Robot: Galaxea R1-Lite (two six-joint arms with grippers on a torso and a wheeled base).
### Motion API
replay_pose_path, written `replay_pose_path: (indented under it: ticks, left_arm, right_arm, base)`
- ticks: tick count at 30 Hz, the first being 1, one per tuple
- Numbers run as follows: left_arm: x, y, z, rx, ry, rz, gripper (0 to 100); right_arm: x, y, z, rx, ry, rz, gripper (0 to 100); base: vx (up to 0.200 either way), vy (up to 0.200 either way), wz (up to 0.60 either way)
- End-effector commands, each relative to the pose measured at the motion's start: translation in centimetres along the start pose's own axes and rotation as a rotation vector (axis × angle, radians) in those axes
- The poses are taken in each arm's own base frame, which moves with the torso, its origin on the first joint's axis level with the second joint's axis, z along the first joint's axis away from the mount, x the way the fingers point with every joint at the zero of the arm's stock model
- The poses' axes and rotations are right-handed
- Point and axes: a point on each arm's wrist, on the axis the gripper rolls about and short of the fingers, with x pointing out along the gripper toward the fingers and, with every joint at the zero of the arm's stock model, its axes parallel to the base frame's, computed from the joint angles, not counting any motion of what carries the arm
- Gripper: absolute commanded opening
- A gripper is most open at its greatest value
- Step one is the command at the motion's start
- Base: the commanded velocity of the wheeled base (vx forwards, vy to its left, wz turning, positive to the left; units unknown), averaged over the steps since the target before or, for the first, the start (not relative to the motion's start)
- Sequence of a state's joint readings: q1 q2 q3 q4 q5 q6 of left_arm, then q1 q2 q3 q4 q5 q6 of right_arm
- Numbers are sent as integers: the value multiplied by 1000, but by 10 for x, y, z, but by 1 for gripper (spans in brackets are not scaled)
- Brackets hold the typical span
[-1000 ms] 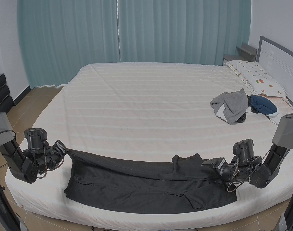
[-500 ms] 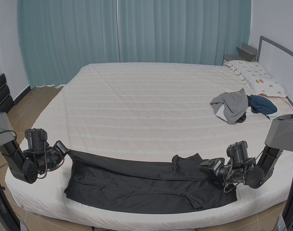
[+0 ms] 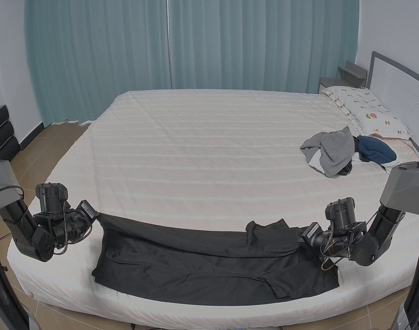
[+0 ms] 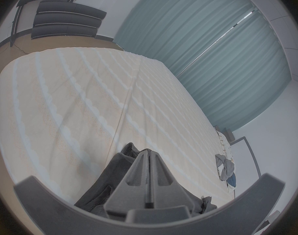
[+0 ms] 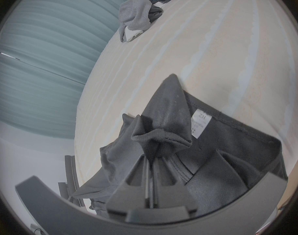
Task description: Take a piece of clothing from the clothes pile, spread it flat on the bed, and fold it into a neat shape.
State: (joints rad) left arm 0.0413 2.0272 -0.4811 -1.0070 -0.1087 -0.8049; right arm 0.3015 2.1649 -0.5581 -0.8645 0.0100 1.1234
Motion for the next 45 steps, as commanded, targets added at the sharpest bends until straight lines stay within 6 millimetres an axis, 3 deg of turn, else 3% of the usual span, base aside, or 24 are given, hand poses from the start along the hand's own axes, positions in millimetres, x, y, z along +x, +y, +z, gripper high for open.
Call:
replay_pose_path:
  ticks: [1, 8, 12, 17, 25, 35, 45]
  left_arm:
    - [1, -1, 2, 0, -7, -5, 0]
    - [20, -16, 22, 1, -78, -68, 0]
    - [21, -18, 25, -53, -100, -96, 0]
    - [31, 3, 12, -26, -103, -78, 0]
    - [8, 35, -14, 252, -8, 44, 0]
    - [-13, 41, -25, 384, 48, 76, 0]
    - [-16, 50, -34, 451, 120, 115, 0]
  right_arm:
    - [-3, 6, 5, 3, -18, 25, 0]
    - [-2, 46, 44, 38, -157, 194, 0]
    - [0, 52, 46, 45, -250, 245, 0]
    - [10, 23, 30, 17, -216, 187, 0]
    - [-11, -4, 7, -150, -138, 86, 0]
    - [-23, -24, -8, -286, -78, 5, 0]
    - [-25, -33, -20, -352, -31, -29, 0]
  base:
    - [0, 0, 0]
    - [0, 0, 0]
    - [0, 0, 0]
    - [0, 0, 0]
    - [0, 0, 0]
    - [0, 0, 0]
    - [0, 0, 0]
